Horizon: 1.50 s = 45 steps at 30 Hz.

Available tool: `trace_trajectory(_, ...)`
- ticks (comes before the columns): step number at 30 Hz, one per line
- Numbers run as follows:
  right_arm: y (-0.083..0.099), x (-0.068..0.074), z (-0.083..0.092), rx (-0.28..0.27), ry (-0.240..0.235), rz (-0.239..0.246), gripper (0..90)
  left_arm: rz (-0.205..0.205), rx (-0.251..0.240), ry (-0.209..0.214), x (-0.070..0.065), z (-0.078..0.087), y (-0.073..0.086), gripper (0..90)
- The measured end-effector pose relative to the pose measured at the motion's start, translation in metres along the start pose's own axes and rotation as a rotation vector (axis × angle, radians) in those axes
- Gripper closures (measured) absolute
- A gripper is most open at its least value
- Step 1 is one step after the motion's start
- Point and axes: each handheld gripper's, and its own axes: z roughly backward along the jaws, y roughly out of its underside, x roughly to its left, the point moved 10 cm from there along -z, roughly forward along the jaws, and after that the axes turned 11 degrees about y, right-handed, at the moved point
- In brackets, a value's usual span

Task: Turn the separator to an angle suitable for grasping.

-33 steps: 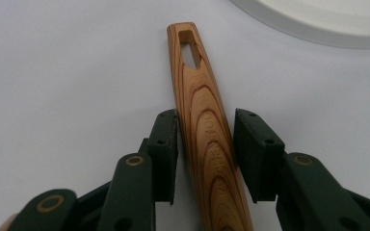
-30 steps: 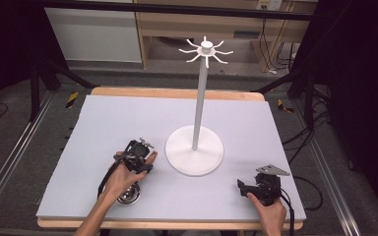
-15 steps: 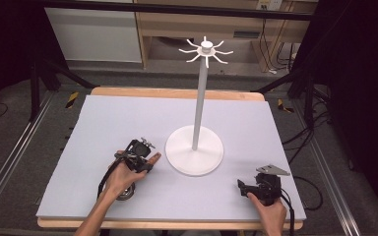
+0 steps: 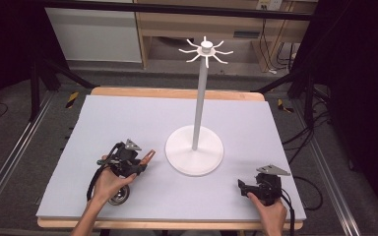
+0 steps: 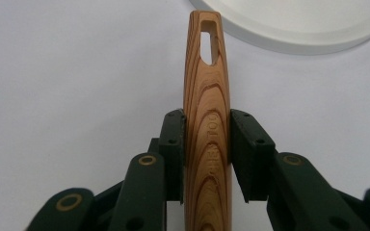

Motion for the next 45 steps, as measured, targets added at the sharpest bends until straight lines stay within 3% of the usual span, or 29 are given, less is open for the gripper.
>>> trace_trajectory(5,0.0,0.002,0.001,-0.001,-0.002,0.004,10.8,-0.006,-0.055,-0.005,-0.005,0.013,-0.005,67.5)
trace_trajectory(10,0.0,0.002,0.001,0.0,0.0,-0.006,10.9,-0.04,-0.095,-0.013,-0.011,0.026,-0.011,67.6)
trace_trajectory(21,0.0,0.002,0.001,-0.003,-0.001,-0.003,10.8,-0.05,-0.205,-0.021,-0.015,0.05,-0.021,67.6)
trace_trajectory(29,0.0,0.002,0.002,-0.006,-0.006,0.001,10.8,-0.044,-0.367,-0.017,-0.019,0.071,-0.033,67.6)
trace_trajectory(45,0.0,0.003,0.002,-0.003,-0.006,0.001,10.8,-0.079,-0.57,-0.021,-0.035,0.113,-0.049,67.6)
